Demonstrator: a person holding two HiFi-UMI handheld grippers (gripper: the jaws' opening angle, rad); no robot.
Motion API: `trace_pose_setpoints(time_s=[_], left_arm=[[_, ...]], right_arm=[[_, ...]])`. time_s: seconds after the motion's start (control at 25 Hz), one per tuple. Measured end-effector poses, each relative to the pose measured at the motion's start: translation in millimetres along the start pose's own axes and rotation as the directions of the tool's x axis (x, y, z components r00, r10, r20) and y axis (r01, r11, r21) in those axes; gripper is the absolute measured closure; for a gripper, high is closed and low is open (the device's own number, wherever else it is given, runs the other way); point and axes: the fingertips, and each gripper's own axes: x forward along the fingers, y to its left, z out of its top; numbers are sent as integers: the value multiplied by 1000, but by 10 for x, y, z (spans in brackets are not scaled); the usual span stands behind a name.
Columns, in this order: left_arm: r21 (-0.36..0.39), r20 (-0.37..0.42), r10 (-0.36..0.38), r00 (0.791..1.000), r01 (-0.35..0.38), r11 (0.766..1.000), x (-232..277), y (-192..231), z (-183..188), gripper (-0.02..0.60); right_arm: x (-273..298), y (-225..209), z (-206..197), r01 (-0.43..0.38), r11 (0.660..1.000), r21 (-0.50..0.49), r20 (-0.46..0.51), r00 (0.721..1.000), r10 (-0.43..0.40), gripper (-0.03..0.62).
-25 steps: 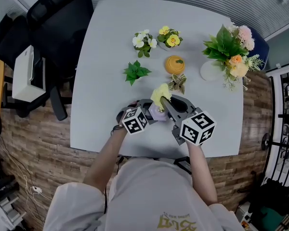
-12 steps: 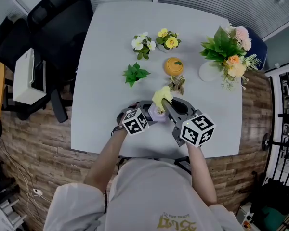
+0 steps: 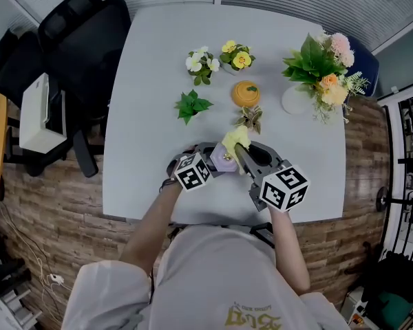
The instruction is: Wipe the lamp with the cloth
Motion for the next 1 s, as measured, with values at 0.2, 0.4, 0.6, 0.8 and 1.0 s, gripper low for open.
trace_pose_setpoints(time_s=[0.2, 0.4, 0.6, 0.8, 1.0], left_arm=[[-2, -2, -1, 1000, 1, 1000, 0, -11, -7, 255], [-2, -4, 0, 1000, 0, 1000, -9, -11, -7, 255], [-4, -4, -2, 1000, 2, 1000, -9, -13, 0, 255], [-6, -6, -3, 1000, 3, 1000, -2, -12, -3, 255], [-6, -6, -2, 1000, 2, 1000, -5, -12, -2, 255]], right_arm=[[-49, 73, -24, 2, 1000, -15, -4, 1000, -2, 546], [-100, 121, -18, 8, 999, -33, -6, 1000, -8, 546], [-130, 204, 20, -9, 999, -41, 5, 1000, 9, 546], [-111, 253, 27, -18, 998, -57, 5, 1000, 18, 546], [-105, 194, -4, -6, 998, -56, 5, 1000, 7, 546]])
